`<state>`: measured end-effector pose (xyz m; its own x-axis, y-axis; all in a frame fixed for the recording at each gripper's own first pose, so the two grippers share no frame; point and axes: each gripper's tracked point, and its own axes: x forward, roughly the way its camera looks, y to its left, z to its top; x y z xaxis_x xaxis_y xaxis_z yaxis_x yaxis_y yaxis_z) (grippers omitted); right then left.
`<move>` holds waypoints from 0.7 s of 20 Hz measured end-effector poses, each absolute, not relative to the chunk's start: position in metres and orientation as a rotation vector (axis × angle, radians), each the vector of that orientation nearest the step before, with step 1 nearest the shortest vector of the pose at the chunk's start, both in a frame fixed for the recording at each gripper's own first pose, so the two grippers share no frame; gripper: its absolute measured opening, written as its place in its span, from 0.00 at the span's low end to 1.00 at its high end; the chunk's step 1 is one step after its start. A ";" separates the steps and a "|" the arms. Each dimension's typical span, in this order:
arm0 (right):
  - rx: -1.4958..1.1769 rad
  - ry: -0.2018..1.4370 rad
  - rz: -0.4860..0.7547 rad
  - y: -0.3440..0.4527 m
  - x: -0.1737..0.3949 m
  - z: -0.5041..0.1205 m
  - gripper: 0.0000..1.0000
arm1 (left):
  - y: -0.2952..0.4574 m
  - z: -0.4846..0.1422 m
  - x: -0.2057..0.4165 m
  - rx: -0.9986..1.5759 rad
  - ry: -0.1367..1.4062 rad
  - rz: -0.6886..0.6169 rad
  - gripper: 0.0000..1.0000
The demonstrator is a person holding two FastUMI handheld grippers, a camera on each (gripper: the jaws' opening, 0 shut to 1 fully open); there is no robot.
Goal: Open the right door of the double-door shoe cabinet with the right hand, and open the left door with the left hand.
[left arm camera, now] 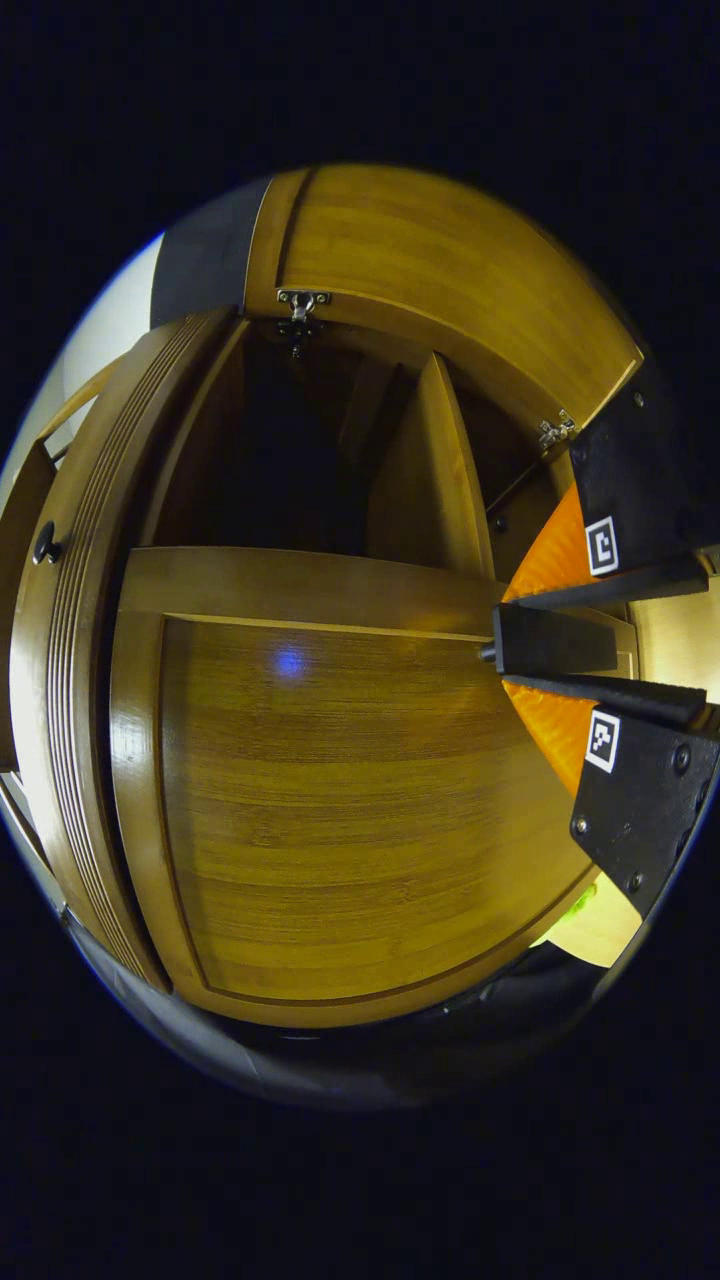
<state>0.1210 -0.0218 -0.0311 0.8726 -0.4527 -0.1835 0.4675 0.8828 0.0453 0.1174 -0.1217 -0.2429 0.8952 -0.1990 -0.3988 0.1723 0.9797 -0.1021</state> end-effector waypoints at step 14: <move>0.110 0.221 -0.252 0.021 0.168 -0.048 0.16 | -0.112 -0.233 0.073 -0.114 0.404 -0.196 0.29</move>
